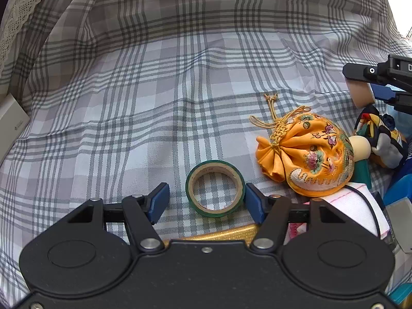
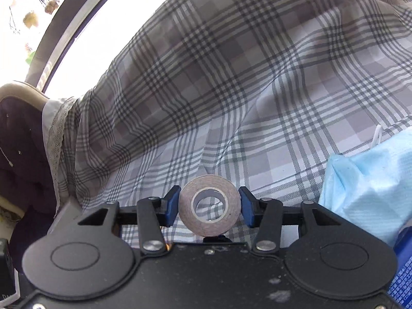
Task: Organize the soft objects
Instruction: 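Close the left tool on the green tape roll while the right tool holds the white roll, then carry both rolls to the tin tray while the right tool releases the white roll inside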
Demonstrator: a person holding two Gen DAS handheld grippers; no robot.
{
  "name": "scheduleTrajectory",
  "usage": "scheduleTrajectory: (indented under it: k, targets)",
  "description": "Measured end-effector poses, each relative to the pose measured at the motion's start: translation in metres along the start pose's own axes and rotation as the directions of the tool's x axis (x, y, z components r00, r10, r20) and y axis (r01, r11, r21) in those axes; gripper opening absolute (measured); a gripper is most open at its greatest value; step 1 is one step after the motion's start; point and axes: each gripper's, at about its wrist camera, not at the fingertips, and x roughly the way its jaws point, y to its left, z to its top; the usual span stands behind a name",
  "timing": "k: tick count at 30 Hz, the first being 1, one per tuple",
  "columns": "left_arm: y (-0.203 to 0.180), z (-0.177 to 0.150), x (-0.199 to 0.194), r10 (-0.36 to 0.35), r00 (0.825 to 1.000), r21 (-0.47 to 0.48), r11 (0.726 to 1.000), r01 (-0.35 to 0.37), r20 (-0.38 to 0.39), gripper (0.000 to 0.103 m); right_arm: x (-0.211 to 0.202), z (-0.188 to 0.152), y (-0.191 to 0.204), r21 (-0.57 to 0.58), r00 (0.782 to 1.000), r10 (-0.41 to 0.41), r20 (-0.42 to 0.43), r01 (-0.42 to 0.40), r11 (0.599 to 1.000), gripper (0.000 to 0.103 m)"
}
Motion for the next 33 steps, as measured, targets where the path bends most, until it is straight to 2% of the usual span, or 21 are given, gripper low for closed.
scheduleTrajectory:
  k: [5,8,15,20,24,27,31,33]
  targets:
    - [-0.003,0.0,0.002,-0.001,1.0,-0.013,1.0,0.001,0.019,0.052,-0.005,-0.013,0.027,-0.175,0.993,-0.079,0.085,0.093,0.98,0.047]
    - [-0.005,0.002,0.002,-0.009,0.999,-0.021,1.0,0.01,0.034,0.048,-0.006,-0.019,0.037,-0.234,0.986,-0.113,0.123,0.139,0.962,0.047]
    - [-0.002,0.0,-0.005,-0.021,0.995,-0.09,0.995,0.03,0.1,0.048,-0.016,-0.03,0.046,-0.289,0.968,-0.142,0.206,0.199,0.936,0.047]
    - [-0.004,-0.008,-0.045,0.001,0.98,-0.15,0.988,0.029,0.197,0.048,-0.018,-0.032,0.047,-0.283,0.962,-0.159,0.223,0.219,0.934,0.047]
    - [-0.014,-0.027,-0.094,0.032,0.958,-0.159,0.987,0.014,0.284,0.048,-0.016,-0.032,0.05,-0.284,0.955,-0.183,0.234,0.247,0.927,0.047]
    - [-0.023,-0.053,-0.123,0.017,0.944,-0.139,0.99,0.031,0.328,0.048,-0.015,-0.031,0.051,-0.27,0.947,-0.215,0.238,0.277,0.922,0.047]
    - [-0.04,-0.09,-0.144,0.025,0.945,-0.099,0.995,0.008,0.326,0.048,-0.015,-0.028,0.052,-0.245,0.931,-0.268,0.249,0.328,0.912,0.047]
    - [-0.047,-0.108,-0.147,0.016,0.951,-0.086,0.996,0.011,0.307,0.048,-0.016,-0.028,0.055,-0.247,0.921,-0.292,0.256,0.355,0.902,0.047]
